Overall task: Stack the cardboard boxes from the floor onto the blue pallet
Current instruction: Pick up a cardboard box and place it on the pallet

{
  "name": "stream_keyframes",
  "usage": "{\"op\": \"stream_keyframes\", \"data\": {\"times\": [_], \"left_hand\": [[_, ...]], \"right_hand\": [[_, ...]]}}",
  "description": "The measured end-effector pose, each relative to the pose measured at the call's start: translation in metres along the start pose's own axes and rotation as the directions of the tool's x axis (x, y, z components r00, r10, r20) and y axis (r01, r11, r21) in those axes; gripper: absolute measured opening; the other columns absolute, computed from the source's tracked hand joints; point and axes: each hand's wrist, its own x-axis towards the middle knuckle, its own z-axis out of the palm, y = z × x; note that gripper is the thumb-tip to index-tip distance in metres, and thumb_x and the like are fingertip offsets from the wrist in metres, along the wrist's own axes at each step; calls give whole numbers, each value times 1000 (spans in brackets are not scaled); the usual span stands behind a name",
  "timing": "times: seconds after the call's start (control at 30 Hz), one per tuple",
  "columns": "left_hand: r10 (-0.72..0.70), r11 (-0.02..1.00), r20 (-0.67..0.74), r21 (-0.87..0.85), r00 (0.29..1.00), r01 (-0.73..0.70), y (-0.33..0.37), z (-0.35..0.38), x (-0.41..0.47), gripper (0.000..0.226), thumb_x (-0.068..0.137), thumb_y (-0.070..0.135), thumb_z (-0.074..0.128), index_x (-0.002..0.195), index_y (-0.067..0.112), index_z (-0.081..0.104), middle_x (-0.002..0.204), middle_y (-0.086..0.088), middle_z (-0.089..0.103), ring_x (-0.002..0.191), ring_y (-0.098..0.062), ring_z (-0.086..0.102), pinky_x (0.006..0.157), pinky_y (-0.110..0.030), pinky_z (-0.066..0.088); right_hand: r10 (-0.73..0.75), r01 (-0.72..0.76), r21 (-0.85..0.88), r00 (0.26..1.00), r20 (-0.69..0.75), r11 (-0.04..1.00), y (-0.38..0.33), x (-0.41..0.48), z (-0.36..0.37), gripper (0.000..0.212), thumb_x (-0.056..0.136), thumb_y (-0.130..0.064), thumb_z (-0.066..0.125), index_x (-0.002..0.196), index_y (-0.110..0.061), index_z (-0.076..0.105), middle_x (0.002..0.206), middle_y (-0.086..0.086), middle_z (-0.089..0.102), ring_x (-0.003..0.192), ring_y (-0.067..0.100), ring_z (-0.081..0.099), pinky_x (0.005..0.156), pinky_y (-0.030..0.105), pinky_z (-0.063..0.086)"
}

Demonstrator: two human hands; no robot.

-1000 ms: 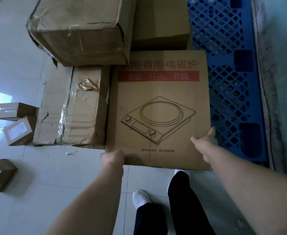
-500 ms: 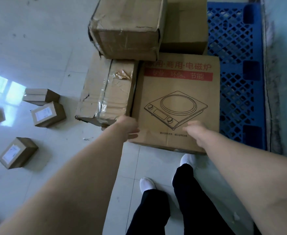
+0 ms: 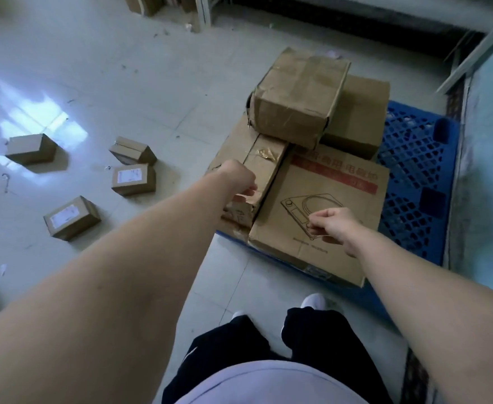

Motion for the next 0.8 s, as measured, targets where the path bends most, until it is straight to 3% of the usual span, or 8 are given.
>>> {"op": "stream_keyframes", "data": {"times": [0.1, 0.17, 0.3, 0.47, 0.63, 0.8], "left_hand": [[47, 999, -20, 9, 999, -46, 2, -8, -20, 19, 99, 7, 44, 106, 4, 62, 88, -4, 65, 66, -11, 60, 71, -29, 55], [74, 997, -10, 5, 997, -74, 3, -11, -30, 24, 98, 6, 44, 115, 1, 61, 93, -5, 64, 64, -11, 57, 67, -27, 52], [73, 996, -29, -48, 997, -74, 2, -16, -40, 29, 97, 5, 45, 121, -1, 59, 78, -1, 60, 61, -11, 55, 62, -26, 49], [25, 997, -44, -78, 999, -29, 5, -24, -49, 18, 98, 5, 48, 110, 2, 61, 96, -8, 64, 71, -16, 60, 84, -37, 54], [60, 994, -38, -86, 997, -63, 15, -28, -54, 19, 97, 6, 51, 113, 3, 60, 100, -10, 64, 67, -13, 58, 62, -27, 47], [118, 992, -30, -30, 993, -119, 17, -24, -58, 19, 95, 9, 54, 112, 5, 63, 103, -10, 69, 77, -17, 63, 62, -28, 52]], "right_hand": [[-35, 34, -11, 999, -37, 999, -7, -17, -7, 5, 91, -13, 65, 94, -14, 69, 89, 4, 72, 76, 12, 68, 62, 23, 50], [-48, 47, -13, 996, -82, 999, -10, -24, -12, 4, 90, -16, 66, 92, -16, 70, 88, 2, 73, 80, 12, 70, 70, 27, 54], [-21, 27, 43, 993, -116, 999, -9, -39, -20, 5, 92, -14, 64, 93, -14, 68, 88, 3, 72, 80, 13, 68, 71, 27, 52], [37, -28, 74, 991, -126, 997, -6, -51, -22, 6, 92, -13, 63, 94, -14, 69, 87, 2, 72, 81, 14, 68, 73, 29, 50], [3, 14, 110, 988, -153, 994, -21, -57, -22, 7, 92, -15, 62, 90, -16, 68, 88, 2, 72, 78, 12, 68, 70, 26, 51], [-15, 39, 116, 979, -202, 992, -24, -65, -24, 7, 91, -15, 63, 88, -18, 68, 84, 0, 73, 79, 11, 70, 64, 23, 50]]}}
